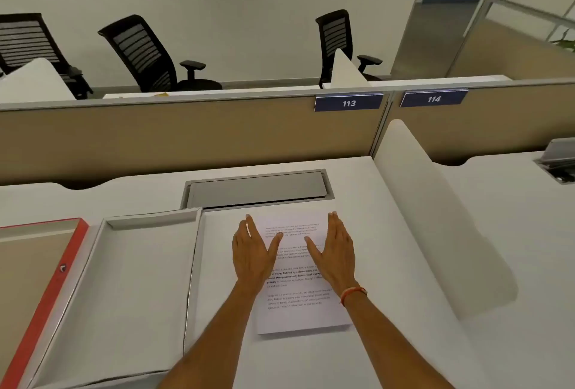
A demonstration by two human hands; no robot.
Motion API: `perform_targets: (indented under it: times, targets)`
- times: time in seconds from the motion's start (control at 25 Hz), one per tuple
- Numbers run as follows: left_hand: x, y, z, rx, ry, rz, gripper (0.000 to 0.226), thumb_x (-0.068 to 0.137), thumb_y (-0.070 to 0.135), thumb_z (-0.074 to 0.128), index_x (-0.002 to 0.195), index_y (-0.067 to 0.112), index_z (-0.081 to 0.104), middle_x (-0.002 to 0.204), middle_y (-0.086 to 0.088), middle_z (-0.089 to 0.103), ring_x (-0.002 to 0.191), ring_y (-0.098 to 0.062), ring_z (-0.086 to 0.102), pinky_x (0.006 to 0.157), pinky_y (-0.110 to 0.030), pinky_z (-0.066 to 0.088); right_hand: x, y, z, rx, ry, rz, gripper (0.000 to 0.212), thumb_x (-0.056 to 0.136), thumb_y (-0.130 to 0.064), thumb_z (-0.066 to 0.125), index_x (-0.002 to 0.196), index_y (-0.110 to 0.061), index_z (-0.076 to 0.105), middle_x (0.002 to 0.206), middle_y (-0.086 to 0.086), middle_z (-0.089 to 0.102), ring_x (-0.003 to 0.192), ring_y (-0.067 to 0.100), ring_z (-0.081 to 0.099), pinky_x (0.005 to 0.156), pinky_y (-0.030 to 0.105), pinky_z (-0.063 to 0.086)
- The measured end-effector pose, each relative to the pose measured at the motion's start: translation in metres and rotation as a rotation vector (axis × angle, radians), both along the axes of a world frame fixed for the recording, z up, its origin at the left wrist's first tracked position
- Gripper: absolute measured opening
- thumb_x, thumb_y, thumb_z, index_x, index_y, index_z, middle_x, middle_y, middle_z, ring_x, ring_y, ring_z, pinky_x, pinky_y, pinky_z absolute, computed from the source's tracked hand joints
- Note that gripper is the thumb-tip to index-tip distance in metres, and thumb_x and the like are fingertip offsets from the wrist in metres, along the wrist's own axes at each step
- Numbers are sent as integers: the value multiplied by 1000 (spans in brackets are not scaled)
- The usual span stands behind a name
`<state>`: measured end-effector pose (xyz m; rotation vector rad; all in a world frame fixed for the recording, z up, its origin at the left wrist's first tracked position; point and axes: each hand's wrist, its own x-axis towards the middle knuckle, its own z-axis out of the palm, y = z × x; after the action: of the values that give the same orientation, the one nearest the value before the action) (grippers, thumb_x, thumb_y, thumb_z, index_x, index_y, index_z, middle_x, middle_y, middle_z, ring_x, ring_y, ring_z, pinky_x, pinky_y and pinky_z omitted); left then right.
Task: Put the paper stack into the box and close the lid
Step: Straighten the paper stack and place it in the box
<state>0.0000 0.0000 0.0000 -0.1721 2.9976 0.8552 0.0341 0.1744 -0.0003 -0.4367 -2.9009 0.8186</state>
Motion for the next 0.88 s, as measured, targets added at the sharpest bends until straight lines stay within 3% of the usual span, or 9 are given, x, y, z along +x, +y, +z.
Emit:
perform_targets:
  times: [0.2,0.36,0.64,0.88]
  targets:
    - [-3,1,-12,57,-242,152,111,76,72,55,153,6,9,157,-19,24,142,-38,32,113,-49,37,3,-3,-11,-145,-125,-167,110,77,-67,63,156,-14,7,161,8,22,146,27,30,119,45,27]
    - [-5,8,-15,46,-343,196,119,69,73,64,150,2,12,156,-19,23,144,-37,28,113,-53,34,1,-6,-15,-128,-200,-253,117,72,-68,68,153,-7,10,153,14,30,140,31,34,112,48,34]
    - [-8,11,-12,136,-519,367,103,59,56,83,132,3,34,135,-18,41,127,-34,44,98,-50,43,-6,-4,-15,-177,-351,-403,102,64,-63,78,133,1,37,137,17,45,128,32,45,102,43,45]
    - [-16,18,-5,98,-599,295,85,64,38,85,129,3,42,130,-17,48,119,-31,49,94,-41,47,-17,4,-4,-250,-505,-372,85,67,-54,82,129,-5,51,134,18,51,127,33,48,104,47,46]
